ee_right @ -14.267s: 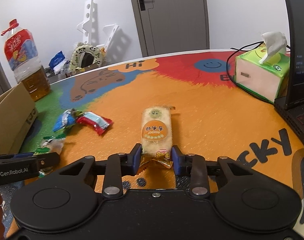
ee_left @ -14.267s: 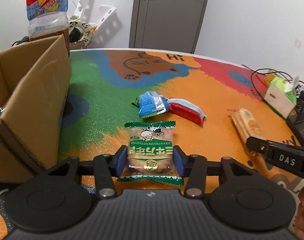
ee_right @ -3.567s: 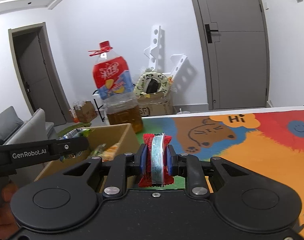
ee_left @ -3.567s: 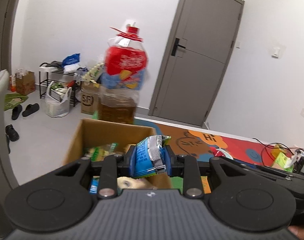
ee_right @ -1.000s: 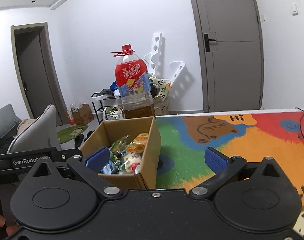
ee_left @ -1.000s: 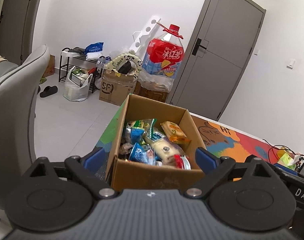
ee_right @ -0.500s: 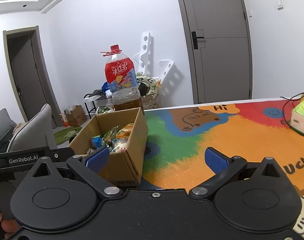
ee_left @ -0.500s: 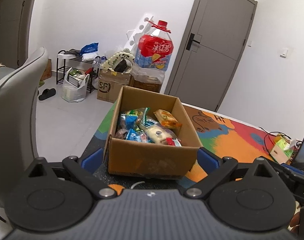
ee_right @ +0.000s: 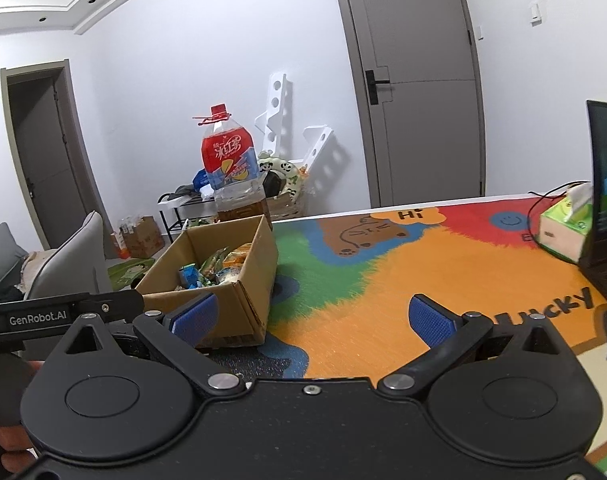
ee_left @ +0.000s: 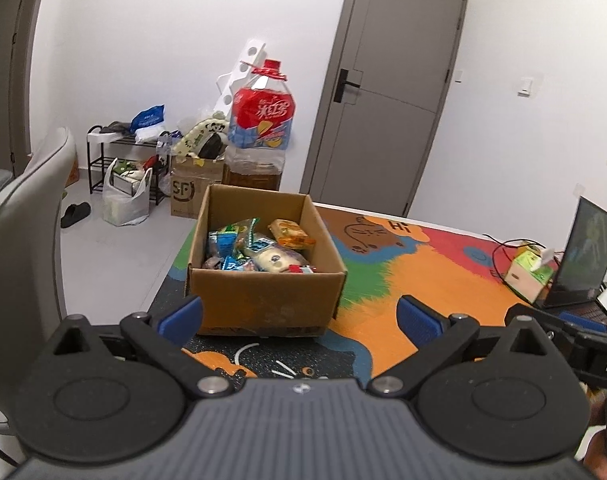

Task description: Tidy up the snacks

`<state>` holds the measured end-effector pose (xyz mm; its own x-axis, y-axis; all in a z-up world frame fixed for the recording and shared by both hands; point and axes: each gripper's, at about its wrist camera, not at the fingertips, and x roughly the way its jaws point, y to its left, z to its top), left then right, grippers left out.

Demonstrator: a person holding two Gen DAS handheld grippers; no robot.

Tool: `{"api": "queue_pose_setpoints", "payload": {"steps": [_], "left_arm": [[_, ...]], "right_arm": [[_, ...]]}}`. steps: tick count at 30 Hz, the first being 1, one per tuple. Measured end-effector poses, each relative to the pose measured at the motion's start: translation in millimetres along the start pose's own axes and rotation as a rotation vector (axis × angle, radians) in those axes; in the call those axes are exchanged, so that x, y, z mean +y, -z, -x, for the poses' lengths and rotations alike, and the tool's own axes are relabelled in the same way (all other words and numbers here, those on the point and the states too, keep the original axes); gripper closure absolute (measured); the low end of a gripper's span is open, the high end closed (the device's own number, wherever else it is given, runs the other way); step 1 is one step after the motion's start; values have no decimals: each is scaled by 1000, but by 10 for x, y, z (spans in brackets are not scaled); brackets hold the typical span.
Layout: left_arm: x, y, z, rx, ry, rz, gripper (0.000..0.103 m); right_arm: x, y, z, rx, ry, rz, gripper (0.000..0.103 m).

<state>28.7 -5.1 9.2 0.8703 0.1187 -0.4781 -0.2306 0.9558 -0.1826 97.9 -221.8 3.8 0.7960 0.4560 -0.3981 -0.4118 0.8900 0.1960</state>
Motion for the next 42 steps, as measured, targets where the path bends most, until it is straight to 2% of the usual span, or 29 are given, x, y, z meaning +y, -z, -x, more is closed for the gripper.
{"api": "queue_pose_setpoints", "payload": {"steps": [6,15,30,42], "left_arm": [[-62,4,145,-18,23,-22,1],[-68,20,263,-29,16,-38,1],[43,73,194,8,-28,-49,1],[26,103,179,27,-25,-62,1]], "right_arm": [[-6,-20,186,-23,6,12,0],[-34,-54,321,-44,-4,15,0],[9,1,254,2,-29,20,0],[28,32,240,19,-33,24,0]]}}
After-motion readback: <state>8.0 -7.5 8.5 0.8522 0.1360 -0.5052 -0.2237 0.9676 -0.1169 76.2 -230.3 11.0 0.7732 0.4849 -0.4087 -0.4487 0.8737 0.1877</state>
